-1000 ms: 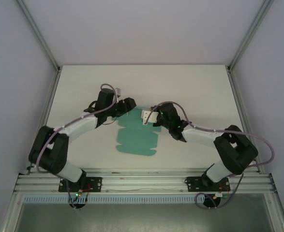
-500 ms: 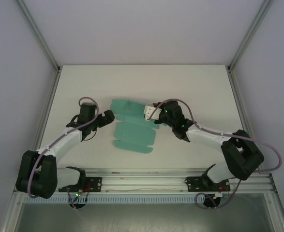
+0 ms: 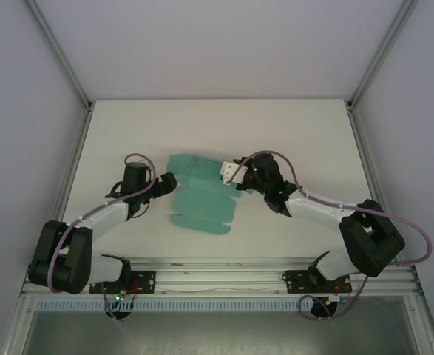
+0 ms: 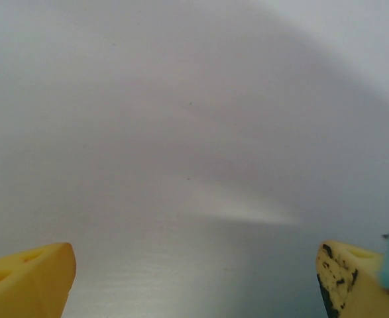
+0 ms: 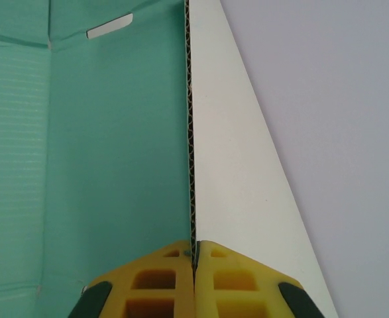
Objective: Assemble paper box
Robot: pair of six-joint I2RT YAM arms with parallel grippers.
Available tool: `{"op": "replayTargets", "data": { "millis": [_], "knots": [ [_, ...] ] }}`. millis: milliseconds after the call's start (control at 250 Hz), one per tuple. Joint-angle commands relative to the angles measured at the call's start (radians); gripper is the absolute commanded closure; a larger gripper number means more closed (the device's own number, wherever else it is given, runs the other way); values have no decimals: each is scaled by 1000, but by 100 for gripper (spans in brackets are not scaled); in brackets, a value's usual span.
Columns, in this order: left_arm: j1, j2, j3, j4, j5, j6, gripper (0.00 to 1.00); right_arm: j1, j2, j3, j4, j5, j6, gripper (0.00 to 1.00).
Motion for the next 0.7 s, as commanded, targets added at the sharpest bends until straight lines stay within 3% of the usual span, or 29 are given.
{"op": "replayTargets", "data": {
  "millis": [0,288,540,696],
  "knots": [
    [-7,11,-24,145,90,21,9,-6,-21,16,-8,-29,28,100],
    [-50,57,-69,354,295,27,11,-9,-43,13,-5,-65,64,100],
    [-59,70,-88,467,353,12,39,-33,-90,0,0,-135,116,100],
    [-60,72,-111,550,393,-6,38,-50,-122,-12,-7,-226,148,100]
  ]
}}
